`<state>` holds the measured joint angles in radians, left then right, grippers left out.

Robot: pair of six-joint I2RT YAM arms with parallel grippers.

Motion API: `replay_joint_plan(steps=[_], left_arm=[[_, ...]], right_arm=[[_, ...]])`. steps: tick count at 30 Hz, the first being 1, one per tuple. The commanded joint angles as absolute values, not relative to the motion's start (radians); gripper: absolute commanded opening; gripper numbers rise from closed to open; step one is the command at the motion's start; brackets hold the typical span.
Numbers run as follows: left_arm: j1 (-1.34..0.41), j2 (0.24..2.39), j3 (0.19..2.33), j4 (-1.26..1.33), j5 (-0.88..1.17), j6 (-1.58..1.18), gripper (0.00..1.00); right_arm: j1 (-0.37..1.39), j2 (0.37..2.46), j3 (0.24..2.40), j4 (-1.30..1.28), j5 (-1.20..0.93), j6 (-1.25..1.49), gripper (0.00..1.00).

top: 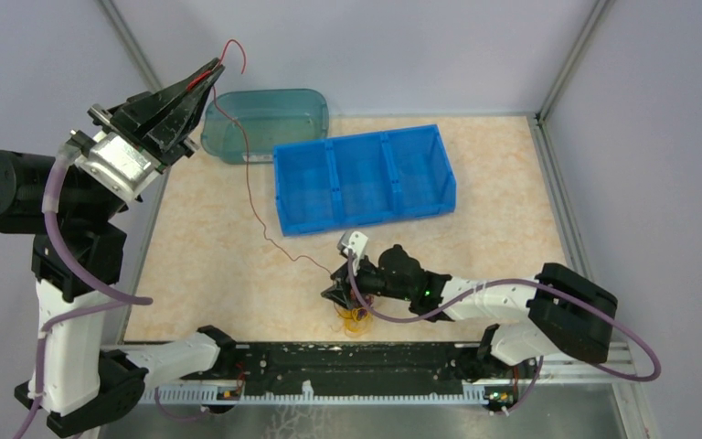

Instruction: Untangle the cables

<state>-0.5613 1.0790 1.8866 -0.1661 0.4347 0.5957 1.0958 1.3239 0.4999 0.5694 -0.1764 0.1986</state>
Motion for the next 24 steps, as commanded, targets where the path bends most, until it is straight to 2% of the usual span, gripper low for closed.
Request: replay_joint_plan(steps=[1,3,6,10,15,23,24], left_arm=[[-0.565,1.075,1.899,-0.169,0.451,0.592,0.0],[-0.565,1.074,1.897,-0.17,0.454,0.593,0.0],[-0.565,1.072,1.895,-0.17,0.456,0.592,0.0],[-0.565,1.071,1.894,-0.169,0.457,0.591,0.0],[-0.565,1.068,1.891,-0.169,0.458,0.593,0.0],[-0.565,1.058,1.878,-0.17,0.475,0.594,0.0],[-0.565,1.058,1.88,-0.17,0.475,0.597,0.0]], right_arm=[[1.064,1.267,0.529,0.596,-0.128,0.246,0.63],[1.062,1.254,0.524,0.6,-0.129,0.259,0.68],[1.058,1.273,0.528,0.588,-0.143,0.265,0.69],[1.055,1.316,0.527,0.605,-0.2,0.292,0.62],[1.054,1.359,0.527,0.645,-0.236,0.333,0.42],[1.051,1.38,0.544,0.614,-0.2,0.352,0.37],[1.047,1.376,0.548,0.601,-0.195,0.36,0.41]])
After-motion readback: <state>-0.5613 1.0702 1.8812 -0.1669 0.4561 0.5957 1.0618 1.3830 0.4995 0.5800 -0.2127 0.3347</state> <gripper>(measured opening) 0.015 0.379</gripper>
